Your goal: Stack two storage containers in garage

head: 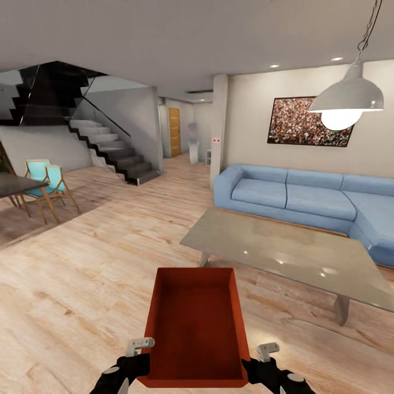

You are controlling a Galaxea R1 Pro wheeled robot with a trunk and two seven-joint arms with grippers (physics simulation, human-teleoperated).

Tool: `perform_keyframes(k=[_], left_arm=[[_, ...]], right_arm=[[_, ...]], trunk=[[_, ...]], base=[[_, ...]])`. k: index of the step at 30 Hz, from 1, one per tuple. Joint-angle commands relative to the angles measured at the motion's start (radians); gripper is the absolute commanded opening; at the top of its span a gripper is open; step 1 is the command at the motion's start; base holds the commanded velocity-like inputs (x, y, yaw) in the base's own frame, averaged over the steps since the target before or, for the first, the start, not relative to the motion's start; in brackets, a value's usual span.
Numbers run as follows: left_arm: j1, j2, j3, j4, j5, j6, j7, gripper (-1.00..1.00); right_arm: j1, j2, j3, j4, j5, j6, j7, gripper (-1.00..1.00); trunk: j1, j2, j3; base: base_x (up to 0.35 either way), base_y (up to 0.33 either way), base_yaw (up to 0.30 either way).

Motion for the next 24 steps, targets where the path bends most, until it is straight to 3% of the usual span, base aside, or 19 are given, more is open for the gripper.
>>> perform_keyframes(k=[1, 6, 24], left_arm=[[-0.001, -0.032, 0.002, 0.001, 0.003, 0.006, 0.004, -1.00], [-0.001, -0.032, 0.002, 0.001, 0.003, 0.006, 0.004, -1.00], [-0.001, -0.025, 0.002, 0.000, 0.003, 0.004, 0.004, -1.00]], right_arm=[[0.000, 0.008, 0.024, -0.003, -0.006, -0.001, 0.011, -1.00], [0.000, 0.008, 0.024, -0.003, -0.007, -0.001, 0.011, -1.00], [0.000, 0.008, 0.024, -0.003, -0.007, 0.000, 0.011, -1.00]], trunk=[[-0.004, 0.006, 0.003], [-0.023, 0.041, 0.025], [-0.023, 0.041, 0.045]], base=[[0.000, 0.000, 0.203], [0.000, 0.000, 0.199], [0.001, 0.000, 0.178]])
